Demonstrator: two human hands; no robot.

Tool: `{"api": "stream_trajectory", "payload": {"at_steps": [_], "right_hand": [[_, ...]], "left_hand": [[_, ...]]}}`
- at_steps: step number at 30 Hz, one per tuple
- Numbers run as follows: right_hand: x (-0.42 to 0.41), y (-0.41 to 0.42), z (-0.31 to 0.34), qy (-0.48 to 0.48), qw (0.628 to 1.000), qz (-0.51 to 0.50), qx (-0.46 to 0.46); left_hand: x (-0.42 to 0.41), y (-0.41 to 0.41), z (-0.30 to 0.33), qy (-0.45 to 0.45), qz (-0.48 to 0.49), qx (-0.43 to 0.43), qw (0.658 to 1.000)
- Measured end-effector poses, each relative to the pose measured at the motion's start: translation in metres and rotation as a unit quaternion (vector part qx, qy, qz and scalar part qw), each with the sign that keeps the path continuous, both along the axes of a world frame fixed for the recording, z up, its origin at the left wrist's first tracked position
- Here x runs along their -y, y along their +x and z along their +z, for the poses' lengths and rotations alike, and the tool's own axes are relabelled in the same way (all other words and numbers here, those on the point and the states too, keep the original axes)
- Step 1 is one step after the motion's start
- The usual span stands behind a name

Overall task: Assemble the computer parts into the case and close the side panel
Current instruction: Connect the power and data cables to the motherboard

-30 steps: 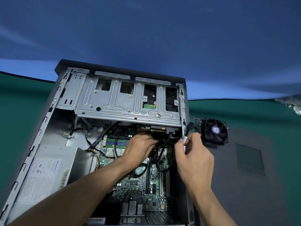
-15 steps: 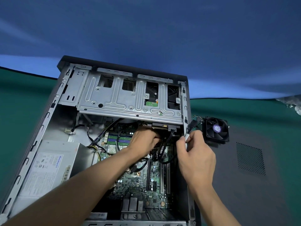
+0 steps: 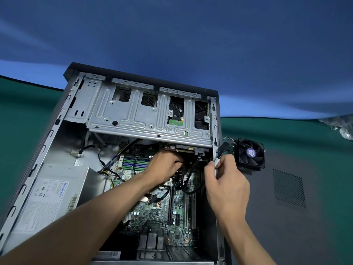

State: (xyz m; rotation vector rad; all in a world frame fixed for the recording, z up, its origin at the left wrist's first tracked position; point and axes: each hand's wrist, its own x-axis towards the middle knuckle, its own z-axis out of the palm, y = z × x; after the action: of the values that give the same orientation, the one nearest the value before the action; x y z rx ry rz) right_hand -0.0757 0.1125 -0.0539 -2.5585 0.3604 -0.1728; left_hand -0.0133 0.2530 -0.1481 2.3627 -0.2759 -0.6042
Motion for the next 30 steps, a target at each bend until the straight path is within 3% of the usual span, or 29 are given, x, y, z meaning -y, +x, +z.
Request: {"api": "stream_trajectory", "payload": {"at_steps": [6, 15, 20, 26, 30], "right_hand": [[0.001, 0.001, -0.002, -0.007, 1.0, -0.002, 0.001], [0.0, 0.0, -0.001, -0.008, 1.0, 0.0, 0.001], [-0.001, 0.001, 0.0, -0.009, 1.0, -0.003, -0.003], [-0.001, 0.001, 0.0, -0.012, 1.0, -0.006, -0.011], [-0.001, 0.001, 0.0, -0.013, 1.0, -0.004, -0.01]], "left_hand": [[0.003, 0.001, 0.014, 0.083, -0.085, 0.09, 0.989], [0.0, 0.004, -0.002, 0.032, 0.029, -0.039, 0.998], [0.001, 0.007, -0.01, 0.012, 0.076, -0.068, 0.995], [0.002, 0.003, 0.003, 0.051, -0.055, 0.039, 0.996], [0.001, 0.003, 0.004, 0.056, -0.088, 0.045, 0.993]]}}
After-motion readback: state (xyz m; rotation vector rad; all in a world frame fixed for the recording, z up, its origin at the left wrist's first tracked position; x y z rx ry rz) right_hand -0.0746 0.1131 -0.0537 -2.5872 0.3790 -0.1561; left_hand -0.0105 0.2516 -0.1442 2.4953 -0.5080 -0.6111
